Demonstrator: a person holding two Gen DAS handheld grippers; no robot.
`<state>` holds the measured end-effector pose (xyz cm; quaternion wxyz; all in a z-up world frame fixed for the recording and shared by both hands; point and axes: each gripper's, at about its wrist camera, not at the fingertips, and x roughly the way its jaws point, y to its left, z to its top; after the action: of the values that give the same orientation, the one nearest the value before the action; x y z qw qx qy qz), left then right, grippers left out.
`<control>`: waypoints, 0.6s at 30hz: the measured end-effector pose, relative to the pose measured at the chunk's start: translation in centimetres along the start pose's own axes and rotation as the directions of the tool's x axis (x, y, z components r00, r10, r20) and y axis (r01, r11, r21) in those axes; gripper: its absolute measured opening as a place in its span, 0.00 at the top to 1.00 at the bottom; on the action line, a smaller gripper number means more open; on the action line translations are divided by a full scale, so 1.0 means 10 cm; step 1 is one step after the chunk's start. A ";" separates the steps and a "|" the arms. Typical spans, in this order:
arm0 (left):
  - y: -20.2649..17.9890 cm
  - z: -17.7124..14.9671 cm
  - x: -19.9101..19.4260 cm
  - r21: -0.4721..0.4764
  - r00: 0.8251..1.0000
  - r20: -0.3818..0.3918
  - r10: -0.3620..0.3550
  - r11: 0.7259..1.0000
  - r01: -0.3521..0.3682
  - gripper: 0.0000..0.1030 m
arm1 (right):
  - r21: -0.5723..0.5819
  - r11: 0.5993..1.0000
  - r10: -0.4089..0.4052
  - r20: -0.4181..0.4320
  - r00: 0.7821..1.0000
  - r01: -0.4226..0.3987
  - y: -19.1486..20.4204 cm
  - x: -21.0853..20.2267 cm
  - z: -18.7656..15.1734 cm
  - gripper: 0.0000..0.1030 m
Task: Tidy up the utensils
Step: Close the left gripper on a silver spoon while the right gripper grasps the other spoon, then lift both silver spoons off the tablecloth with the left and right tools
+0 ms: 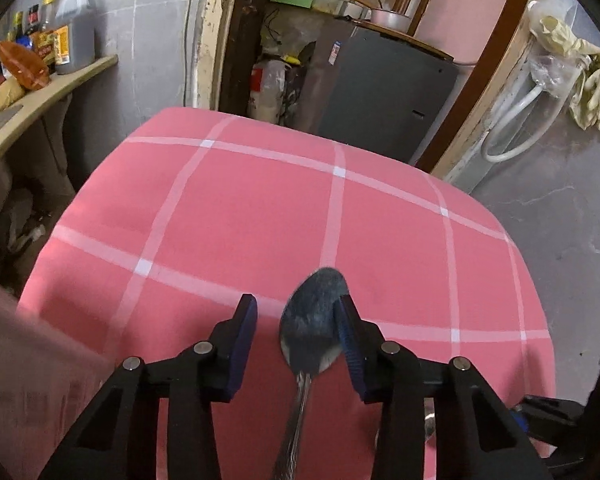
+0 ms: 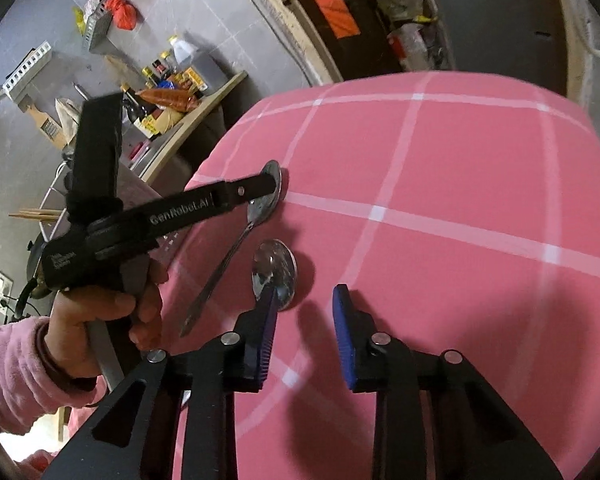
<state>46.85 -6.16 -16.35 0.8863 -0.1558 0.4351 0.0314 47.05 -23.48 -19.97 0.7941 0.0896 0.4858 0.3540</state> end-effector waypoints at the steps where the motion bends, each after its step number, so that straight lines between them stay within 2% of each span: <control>1: 0.01 0.02 0.02 -0.001 1.000 -0.001 -0.005 1.000 0.005 0.63 | 0.002 1.000 0.009 -0.007 1.000 -0.009 0.02 0.07 0.02 0.78; 6: 0.00 0.11 0.08 0.020 1.000 -0.020 -0.023 1.000 0.024 0.64 | 0.026 0.999 0.034 -0.012 0.999 -0.034 0.03 0.17 0.06 0.86; 9: -0.01 0.12 0.10 0.033 0.998 -0.040 -0.046 0.998 0.048 0.78 | 0.034 0.999 0.038 -0.019 0.999 -0.038 0.04 0.21 0.07 0.96; 13: -0.04 0.10 0.11 0.046 0.993 -0.081 -0.084 0.995 0.088 0.90 | 0.057 0.998 0.040 -0.014 0.999 -0.039 0.03 0.16 -0.01 0.97; 18: -0.12 0.05 0.03 0.070 0.988 -0.110 -0.110 0.991 0.118 0.96 | 0.094 0.995 0.013 0.015 1.000 -0.015 -0.03 -0.06 -0.15 0.97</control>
<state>47.65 -7.18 -16.06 0.8677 -0.1478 0.4726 -0.0442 45.75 -24.42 -20.47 0.7900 0.1327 0.4956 0.3357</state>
